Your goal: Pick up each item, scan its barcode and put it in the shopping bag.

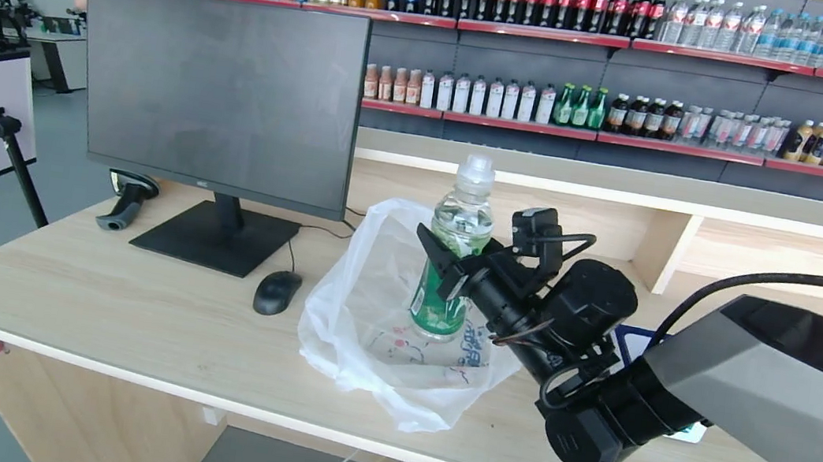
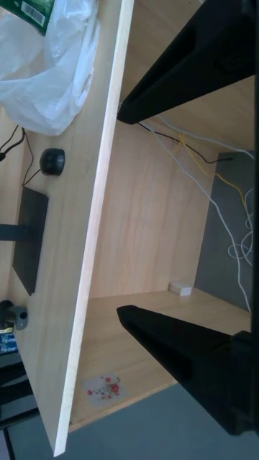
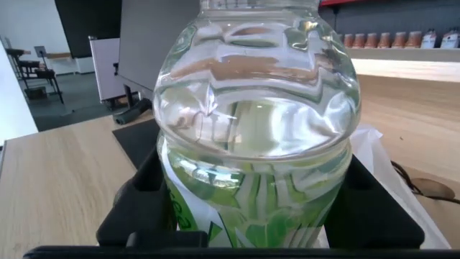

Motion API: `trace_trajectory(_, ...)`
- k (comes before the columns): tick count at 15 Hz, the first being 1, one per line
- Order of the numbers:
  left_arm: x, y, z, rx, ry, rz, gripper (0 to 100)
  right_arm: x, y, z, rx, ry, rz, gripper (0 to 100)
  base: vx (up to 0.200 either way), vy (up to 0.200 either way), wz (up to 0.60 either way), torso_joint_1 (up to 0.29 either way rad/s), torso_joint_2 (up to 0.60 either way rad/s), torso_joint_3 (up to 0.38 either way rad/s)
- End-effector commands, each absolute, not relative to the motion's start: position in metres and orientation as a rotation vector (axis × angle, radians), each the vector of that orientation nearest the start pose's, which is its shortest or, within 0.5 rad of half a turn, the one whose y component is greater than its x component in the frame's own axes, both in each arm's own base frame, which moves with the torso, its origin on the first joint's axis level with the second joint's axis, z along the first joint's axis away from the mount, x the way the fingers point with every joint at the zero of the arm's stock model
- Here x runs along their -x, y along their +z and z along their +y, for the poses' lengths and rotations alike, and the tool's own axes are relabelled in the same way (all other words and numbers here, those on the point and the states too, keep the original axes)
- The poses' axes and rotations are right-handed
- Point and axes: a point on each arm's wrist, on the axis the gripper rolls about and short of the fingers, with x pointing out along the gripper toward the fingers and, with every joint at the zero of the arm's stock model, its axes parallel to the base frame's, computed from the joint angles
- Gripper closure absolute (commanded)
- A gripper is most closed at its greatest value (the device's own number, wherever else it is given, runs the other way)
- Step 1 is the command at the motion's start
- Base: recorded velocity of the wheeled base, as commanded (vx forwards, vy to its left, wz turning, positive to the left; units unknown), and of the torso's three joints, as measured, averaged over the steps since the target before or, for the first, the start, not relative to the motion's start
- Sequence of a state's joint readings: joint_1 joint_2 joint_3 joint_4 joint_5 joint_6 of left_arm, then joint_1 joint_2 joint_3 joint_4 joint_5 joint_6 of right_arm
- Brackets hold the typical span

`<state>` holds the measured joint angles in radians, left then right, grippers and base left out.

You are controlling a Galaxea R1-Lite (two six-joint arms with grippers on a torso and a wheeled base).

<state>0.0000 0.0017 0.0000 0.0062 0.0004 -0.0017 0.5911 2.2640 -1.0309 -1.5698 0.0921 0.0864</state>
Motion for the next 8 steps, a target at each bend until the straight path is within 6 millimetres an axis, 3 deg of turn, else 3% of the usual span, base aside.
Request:
trace_trajectory(1, 0.023, 0.075, 0.0, 0.002, 0.0, 0.008, 0, -0.349, 0.12, 0.236, -0.166, 0.689, -0.298, 100, 0.0, 0.0, 0.0, 0.0, 0.0, 0.0)
trace_trajectory(8, 0.023, 0.075, 0.0, 0.002, 0.003, 0.008, 0, -0.368, 0.11, 0.244, -0.17, 0.68, -0.326, 100, 0.0, 0.0, 0.0, 0.0, 0.0, 0.0)
